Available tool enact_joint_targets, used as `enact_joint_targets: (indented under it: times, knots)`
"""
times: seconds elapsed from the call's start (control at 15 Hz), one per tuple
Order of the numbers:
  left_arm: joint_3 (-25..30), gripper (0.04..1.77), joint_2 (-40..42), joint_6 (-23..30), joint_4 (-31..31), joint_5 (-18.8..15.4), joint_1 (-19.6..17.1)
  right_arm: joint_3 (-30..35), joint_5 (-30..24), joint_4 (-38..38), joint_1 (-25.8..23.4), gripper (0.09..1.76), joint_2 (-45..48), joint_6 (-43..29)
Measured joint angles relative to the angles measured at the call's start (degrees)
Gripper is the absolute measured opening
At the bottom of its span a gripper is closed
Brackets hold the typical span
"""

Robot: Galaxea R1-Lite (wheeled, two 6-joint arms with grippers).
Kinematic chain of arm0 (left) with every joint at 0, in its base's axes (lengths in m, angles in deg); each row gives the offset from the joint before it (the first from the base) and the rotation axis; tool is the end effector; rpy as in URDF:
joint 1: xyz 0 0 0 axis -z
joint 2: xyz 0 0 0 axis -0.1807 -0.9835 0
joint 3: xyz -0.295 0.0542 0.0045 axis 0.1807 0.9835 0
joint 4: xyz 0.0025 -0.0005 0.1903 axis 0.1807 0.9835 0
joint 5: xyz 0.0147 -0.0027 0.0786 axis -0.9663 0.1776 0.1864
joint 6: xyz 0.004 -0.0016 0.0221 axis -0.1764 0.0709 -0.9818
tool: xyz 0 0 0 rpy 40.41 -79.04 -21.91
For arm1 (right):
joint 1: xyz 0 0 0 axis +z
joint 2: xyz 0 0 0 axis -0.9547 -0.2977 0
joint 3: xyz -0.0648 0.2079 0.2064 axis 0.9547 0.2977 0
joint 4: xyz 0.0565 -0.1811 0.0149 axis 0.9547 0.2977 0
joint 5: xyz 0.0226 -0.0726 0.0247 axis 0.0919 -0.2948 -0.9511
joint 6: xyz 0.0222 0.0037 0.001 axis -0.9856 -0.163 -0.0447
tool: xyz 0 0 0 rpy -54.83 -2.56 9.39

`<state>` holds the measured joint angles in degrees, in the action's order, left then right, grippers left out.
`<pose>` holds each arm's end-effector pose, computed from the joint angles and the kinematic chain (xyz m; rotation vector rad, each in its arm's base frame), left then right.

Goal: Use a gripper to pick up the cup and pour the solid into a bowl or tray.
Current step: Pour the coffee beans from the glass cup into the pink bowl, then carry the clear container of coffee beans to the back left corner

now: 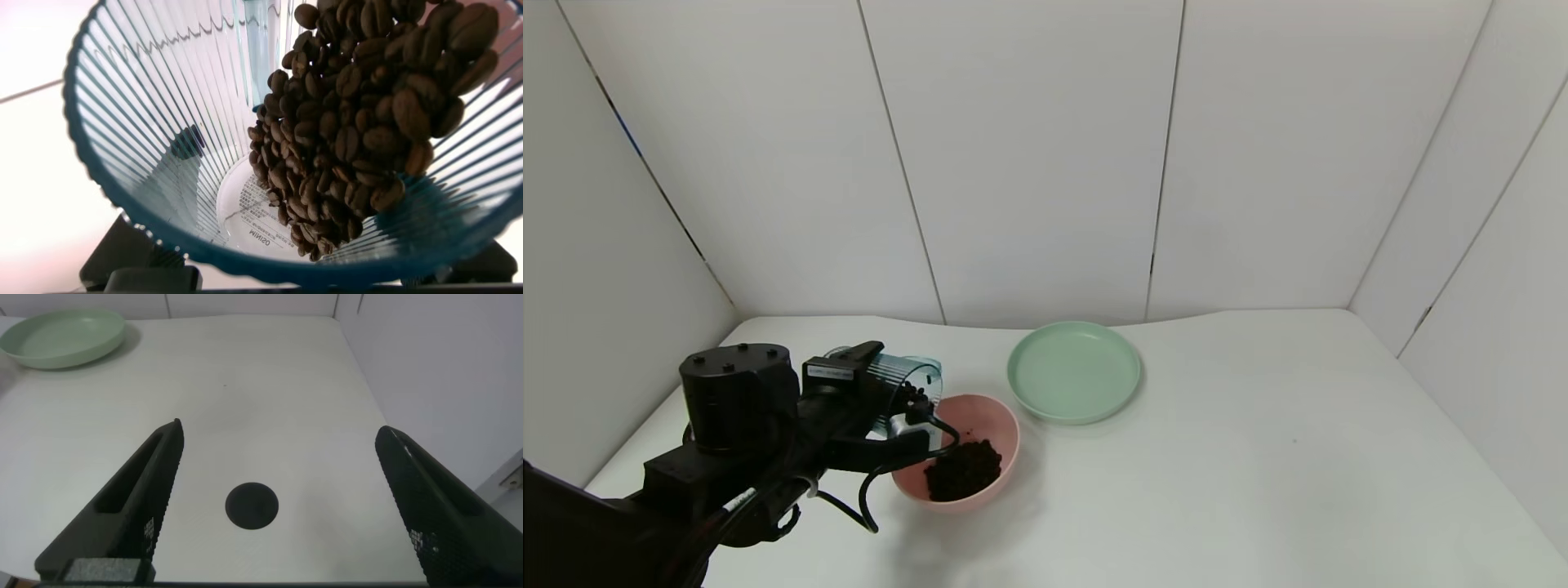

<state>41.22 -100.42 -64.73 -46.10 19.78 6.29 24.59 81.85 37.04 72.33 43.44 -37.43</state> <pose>0.2626 -0.0717 0.1149 1.7105 0.2235 -0.2128 -0.0228 0.0001 0.0752 0.0071 0.0035 -0.0092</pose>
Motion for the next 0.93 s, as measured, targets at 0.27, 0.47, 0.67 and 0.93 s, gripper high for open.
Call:
enact_joint_targets:
  times: [0.27,0.47,0.67,0.93]
  knots:
    - [1.1,1.31,0.4,5.9,0.3,-1.5,-0.2,0.0,0.0,0.0,0.0,1.71,0.0,0.0]
    - [1.8,1.31,0.4,11.4,0.2,-1.7,-0.6,0.0,0.0,0.0,0.0,1.71,0.0,0.0]
    - [0.3,1.31,0.3,17.2,0.3,-1.6,-0.9,0.0,0.0,0.0,0.0,1.71,0.0,0.0]
    - [-3.7,1.31,0.1,26.7,0.4,-1.6,-3.6,0.0,0.0,0.0,0.0,1.71,0.0,0.0]
